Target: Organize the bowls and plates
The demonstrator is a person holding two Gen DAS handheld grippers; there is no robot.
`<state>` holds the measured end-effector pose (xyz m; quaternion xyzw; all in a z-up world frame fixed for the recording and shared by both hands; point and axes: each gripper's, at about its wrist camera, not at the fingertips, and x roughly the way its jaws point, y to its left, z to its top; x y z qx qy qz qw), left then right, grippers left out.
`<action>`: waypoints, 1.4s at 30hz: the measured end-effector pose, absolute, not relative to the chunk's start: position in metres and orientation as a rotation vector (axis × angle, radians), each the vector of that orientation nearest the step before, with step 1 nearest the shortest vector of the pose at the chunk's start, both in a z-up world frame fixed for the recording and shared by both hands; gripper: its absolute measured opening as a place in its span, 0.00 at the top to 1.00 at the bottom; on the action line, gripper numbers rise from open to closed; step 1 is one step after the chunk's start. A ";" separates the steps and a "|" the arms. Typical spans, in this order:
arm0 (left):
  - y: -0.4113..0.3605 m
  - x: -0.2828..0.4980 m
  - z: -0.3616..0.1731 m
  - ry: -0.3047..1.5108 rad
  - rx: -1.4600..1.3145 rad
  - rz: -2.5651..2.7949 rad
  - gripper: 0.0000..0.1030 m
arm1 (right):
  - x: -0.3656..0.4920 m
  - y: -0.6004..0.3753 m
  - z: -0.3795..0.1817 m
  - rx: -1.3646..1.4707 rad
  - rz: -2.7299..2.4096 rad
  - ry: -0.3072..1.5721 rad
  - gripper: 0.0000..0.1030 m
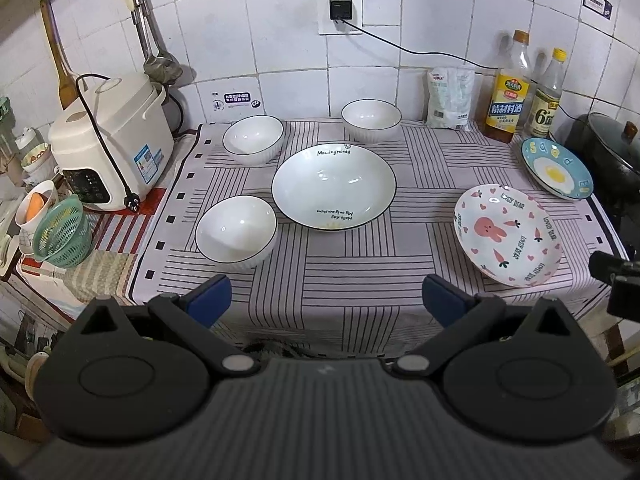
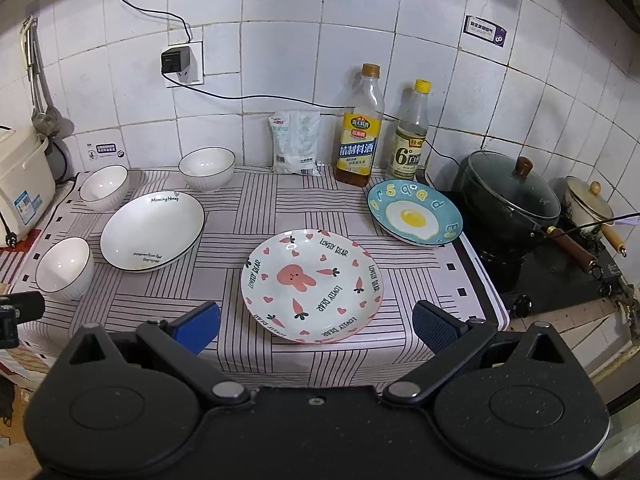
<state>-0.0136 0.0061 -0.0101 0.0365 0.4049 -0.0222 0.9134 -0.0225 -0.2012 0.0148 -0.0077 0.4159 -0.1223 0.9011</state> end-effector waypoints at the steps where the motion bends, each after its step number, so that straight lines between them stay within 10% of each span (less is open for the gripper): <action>1: 0.006 -0.014 -0.010 0.834 0.076 -0.048 0.00 | -0.023 -0.201 0.014 -0.016 -0.254 0.860 0.00; 42: 0.011 -0.024 -0.013 0.721 0.063 -0.032 0.00 | -0.029 -0.202 0.007 -0.022 -0.252 0.824 0.00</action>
